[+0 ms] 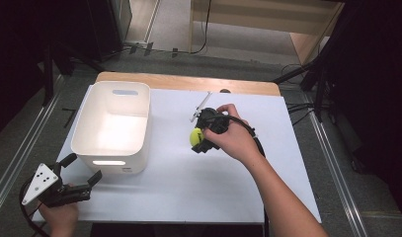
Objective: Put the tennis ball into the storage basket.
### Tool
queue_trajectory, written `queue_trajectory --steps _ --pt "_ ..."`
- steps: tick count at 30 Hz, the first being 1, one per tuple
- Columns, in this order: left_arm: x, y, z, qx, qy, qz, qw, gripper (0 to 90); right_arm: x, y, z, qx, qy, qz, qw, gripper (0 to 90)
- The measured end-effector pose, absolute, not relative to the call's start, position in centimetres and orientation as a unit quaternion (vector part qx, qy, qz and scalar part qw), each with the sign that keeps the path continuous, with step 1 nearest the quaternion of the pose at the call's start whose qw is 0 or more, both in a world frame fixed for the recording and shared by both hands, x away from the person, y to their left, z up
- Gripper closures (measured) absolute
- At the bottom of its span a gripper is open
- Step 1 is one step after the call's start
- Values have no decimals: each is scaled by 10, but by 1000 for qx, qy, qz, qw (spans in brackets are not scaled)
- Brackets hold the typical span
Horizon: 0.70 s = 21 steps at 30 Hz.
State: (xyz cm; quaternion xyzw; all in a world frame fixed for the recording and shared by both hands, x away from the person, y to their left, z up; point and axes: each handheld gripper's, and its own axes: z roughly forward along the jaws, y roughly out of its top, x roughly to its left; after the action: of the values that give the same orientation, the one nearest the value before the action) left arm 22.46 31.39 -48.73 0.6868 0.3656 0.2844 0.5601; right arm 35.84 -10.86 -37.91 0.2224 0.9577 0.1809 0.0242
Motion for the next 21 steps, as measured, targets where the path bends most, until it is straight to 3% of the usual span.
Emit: queue_trajectory --steps 21 --pt "224 313 -487 689 366 287 556 0 372 -72 -346 190 964 187 15 233"
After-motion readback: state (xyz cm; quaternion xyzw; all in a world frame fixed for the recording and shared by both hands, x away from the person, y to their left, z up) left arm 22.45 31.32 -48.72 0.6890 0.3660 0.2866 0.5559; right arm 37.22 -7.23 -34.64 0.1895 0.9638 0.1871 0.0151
